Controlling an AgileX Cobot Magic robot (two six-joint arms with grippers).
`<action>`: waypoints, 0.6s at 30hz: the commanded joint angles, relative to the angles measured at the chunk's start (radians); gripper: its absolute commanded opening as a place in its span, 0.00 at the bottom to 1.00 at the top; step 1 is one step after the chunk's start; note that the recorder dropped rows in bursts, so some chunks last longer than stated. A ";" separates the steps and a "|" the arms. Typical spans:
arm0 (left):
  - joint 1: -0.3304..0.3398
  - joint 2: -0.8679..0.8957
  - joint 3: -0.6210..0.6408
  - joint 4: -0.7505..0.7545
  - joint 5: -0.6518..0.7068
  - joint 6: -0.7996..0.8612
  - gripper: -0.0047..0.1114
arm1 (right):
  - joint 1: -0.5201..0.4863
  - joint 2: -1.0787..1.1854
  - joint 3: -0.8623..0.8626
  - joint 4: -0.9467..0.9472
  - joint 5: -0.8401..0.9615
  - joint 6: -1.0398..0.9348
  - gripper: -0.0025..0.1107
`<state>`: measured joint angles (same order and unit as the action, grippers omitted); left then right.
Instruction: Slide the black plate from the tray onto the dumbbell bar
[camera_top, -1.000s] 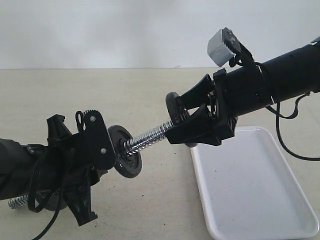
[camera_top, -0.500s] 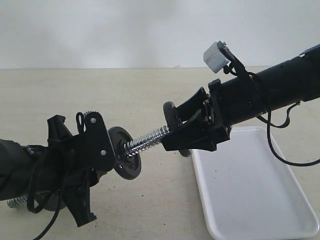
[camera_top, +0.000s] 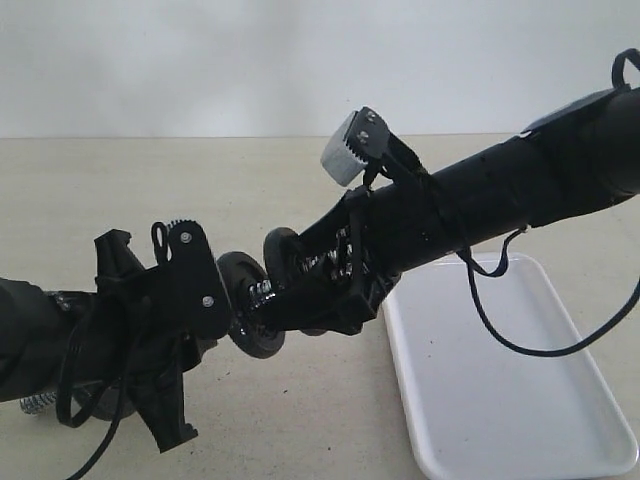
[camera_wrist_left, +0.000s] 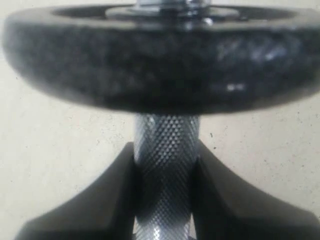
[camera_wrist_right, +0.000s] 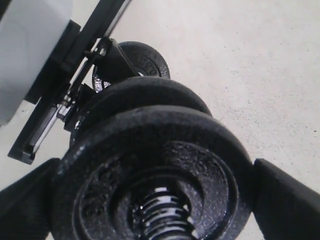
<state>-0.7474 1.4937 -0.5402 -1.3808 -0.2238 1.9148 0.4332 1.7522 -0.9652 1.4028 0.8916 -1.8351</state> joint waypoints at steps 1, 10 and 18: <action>-0.003 -0.050 -0.042 0.010 -0.088 -0.086 0.08 | 0.009 -0.015 -0.012 0.031 0.058 0.009 0.02; -0.003 -0.050 -0.042 0.010 -0.077 -0.106 0.08 | 0.009 -0.015 -0.012 0.021 0.076 0.041 0.07; -0.003 -0.050 -0.042 0.010 -0.077 -0.106 0.08 | 0.009 -0.015 -0.012 0.032 0.044 0.058 0.79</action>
<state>-0.7492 1.4937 -0.5402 -1.3635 -0.2150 1.8692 0.4370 1.7522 -0.9652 1.4102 0.8806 -1.7932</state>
